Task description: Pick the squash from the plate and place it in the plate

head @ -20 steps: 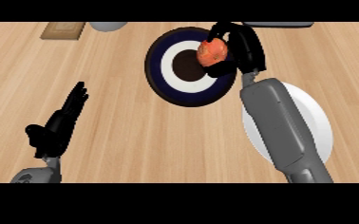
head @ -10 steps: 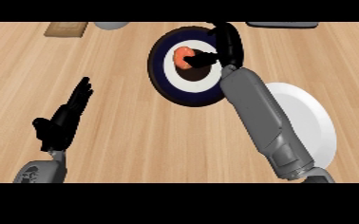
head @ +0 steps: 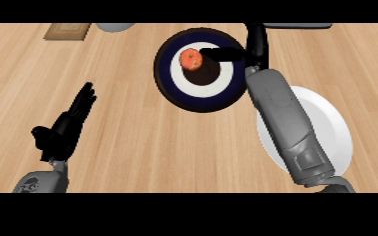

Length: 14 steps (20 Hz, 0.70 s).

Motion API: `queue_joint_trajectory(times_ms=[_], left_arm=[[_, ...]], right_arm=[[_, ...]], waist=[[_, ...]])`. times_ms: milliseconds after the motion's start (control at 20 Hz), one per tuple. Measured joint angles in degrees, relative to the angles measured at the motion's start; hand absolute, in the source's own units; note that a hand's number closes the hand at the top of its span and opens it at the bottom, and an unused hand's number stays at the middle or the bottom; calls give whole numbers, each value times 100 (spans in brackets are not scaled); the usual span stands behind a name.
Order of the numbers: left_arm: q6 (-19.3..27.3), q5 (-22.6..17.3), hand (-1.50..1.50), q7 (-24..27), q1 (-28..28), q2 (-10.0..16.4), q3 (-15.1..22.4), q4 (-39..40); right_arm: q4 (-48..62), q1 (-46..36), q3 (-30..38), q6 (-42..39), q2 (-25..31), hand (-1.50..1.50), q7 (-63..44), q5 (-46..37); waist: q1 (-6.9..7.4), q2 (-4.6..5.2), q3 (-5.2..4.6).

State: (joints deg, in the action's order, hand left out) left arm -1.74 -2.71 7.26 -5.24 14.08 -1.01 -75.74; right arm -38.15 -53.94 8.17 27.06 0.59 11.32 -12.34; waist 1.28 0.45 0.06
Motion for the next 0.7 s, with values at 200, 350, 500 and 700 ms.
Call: queue_joint_trajectory(times_ms=[200, 350, 500, 700], left_arm=[[-16, -6, 0, -6, 32, 20, -48, -5], [47, 21, 0, -32, 59, -53, -37, -39], [-11, 0, 0, 56, 61, -69, -72, 31], [-45, 31, 0, 113, 89, -38, -115, 20]], right_arm=[[-123, 330, 544, -599, 163, -150, 558, 718], [-166, 713, 884, -1234, 456, -150, 976, 1174], [75, 965, 1126, -1818, 830, -150, 1412, 1439], [517, 1278, 1278, -2590, 1295, -150, 2127, 1584]], waist=[[-46, -10, 1], [-76, -18, 1], [-70, -14, 0], [-52, -8, 1]])
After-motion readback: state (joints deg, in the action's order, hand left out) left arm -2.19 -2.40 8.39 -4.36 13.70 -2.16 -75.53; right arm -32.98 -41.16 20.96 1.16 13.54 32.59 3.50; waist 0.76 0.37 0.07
